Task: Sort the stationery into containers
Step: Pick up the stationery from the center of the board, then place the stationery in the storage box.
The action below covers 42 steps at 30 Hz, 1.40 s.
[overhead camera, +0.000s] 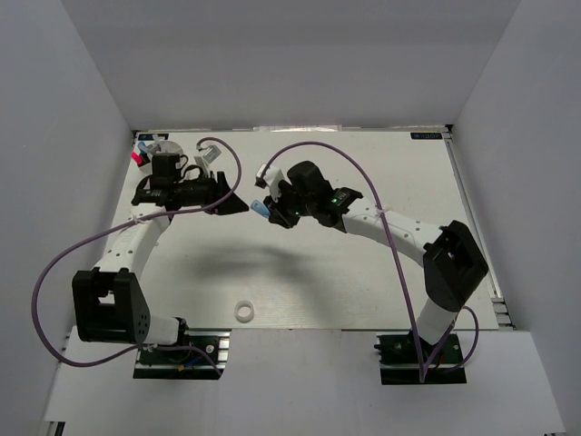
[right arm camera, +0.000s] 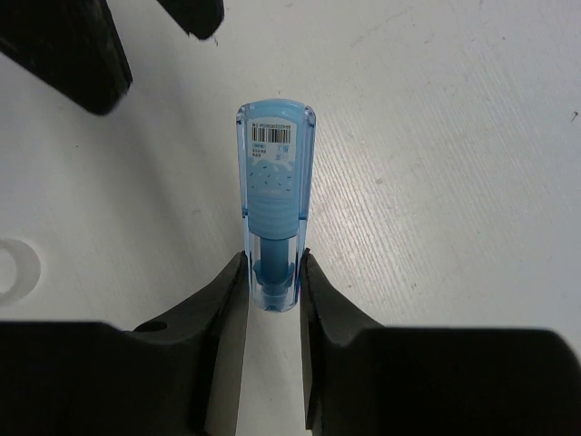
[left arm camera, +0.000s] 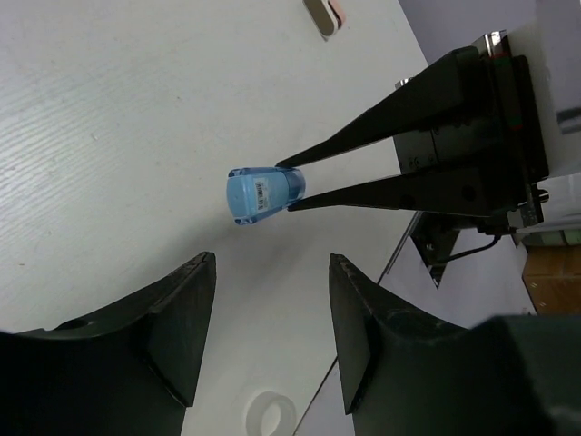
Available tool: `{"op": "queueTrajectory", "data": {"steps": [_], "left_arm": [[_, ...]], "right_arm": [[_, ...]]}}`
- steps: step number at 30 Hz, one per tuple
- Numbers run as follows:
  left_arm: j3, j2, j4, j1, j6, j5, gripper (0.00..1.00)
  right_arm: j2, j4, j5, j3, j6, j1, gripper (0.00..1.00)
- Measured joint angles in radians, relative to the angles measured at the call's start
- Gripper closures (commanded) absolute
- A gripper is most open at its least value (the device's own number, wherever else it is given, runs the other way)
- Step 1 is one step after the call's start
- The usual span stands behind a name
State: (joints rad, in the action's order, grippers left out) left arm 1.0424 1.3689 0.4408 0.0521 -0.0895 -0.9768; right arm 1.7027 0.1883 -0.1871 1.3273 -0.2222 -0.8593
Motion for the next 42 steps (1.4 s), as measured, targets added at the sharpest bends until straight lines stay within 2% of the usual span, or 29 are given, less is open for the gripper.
{"op": "queueTrajectory", "data": {"steps": [13,16,21,29,31,33,34,36,37,40,42], "left_arm": [[0.011,0.080,0.000,0.065,-0.042,0.042,0.40],[0.020,0.083,-0.005,0.066,-0.048,0.053,0.46],[0.028,0.083,-0.020,0.068,-0.061,0.057,0.63],[0.028,0.083,-0.040,0.070,-0.069,0.044,0.79],[0.028,0.083,-0.050,0.070,-0.076,0.034,0.91],[0.028,0.083,-0.061,0.070,-0.088,0.027,1.00],[0.027,0.083,-0.066,0.069,-0.095,0.026,1.00],[0.024,0.083,-0.075,0.069,-0.109,0.026,1.00],[0.024,0.083,-0.077,0.070,-0.116,0.026,1.00],[0.024,0.082,-0.072,0.072,-0.124,0.048,1.00],[0.029,0.082,-0.053,0.070,-0.120,0.085,1.00]], "right_arm": [[-0.004,-0.005,0.002,0.000,-0.017,-0.020,1.00],[-0.010,-0.005,0.003,0.000,-0.019,-0.026,1.00],[-0.015,-0.005,0.005,0.000,-0.022,-0.034,1.00],[-0.015,-0.005,0.021,0.000,-0.022,-0.040,1.00],[-0.015,-0.005,0.025,0.000,-0.022,-0.040,1.00],[-0.016,-0.006,0.028,0.000,-0.021,-0.040,0.91],[-0.016,-0.007,0.030,0.001,-0.021,-0.040,0.74],[-0.019,-0.007,0.032,0.001,-0.022,-0.040,0.54],[-0.019,-0.007,0.033,0.000,-0.017,-0.040,0.41],[-0.021,-0.012,0.052,0.000,-0.004,-0.039,0.28],[-0.025,-0.011,0.064,0.000,0.008,-0.038,0.27]]}}
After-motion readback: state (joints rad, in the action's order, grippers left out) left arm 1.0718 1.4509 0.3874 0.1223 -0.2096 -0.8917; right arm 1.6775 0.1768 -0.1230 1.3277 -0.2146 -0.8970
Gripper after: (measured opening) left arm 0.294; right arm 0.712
